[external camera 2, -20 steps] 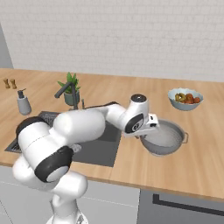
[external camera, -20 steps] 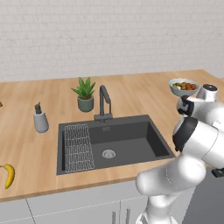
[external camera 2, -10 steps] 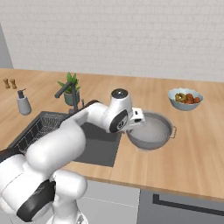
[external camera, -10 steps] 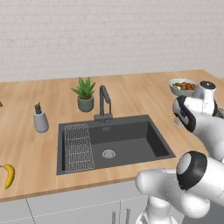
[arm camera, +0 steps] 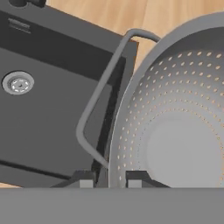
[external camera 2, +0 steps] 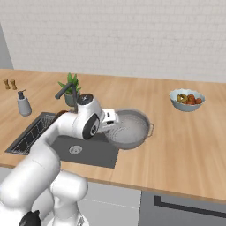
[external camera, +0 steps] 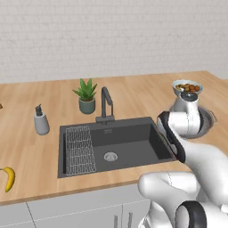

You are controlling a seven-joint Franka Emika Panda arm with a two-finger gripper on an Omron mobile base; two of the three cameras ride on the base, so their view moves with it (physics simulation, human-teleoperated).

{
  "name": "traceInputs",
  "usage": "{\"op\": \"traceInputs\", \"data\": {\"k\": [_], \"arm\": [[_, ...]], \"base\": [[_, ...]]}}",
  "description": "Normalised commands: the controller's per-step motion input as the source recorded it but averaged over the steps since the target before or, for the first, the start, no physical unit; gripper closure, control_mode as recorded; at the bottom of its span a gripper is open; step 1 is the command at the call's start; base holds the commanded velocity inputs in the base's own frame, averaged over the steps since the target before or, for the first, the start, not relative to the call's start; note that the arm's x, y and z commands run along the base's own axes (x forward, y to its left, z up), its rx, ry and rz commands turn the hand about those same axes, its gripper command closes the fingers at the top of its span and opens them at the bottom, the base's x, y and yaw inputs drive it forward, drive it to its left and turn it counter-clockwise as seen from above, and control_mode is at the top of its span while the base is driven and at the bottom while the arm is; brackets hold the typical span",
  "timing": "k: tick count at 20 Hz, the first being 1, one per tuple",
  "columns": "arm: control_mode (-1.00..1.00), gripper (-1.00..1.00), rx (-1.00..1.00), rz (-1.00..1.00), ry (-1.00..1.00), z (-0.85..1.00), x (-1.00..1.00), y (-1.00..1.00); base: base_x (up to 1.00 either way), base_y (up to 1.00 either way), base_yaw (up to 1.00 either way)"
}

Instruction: Put the colander in the sink, put the banana in the colander, and turn on the sink faucet and pour water over the colander.

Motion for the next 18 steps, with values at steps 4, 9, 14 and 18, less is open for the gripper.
{"op": "traceInputs", "data": {"k": [4, 9, 14, 18], "arm": [[-1.00, 1.00, 0.00, 0.11, 0.11, 0.26, 0.00, 0.79], [-1.00, 1.00, 0.00, 0.13, 0.20, 0.25, 0.02, 0.78], [-1.00, 1.00, 0.00, 0.13, 0.27, 0.02, 0.01, 0.71], [-1.00, 1.00, 0.00, 0.07, 0.30, 0.00, 0.21, 0.55]], "base": [[0.00, 0.00, 0.00], [0.00, 0.00, 0.00], [0.00, 0.00, 0.00], [0.00, 0.00, 0.00]]}}
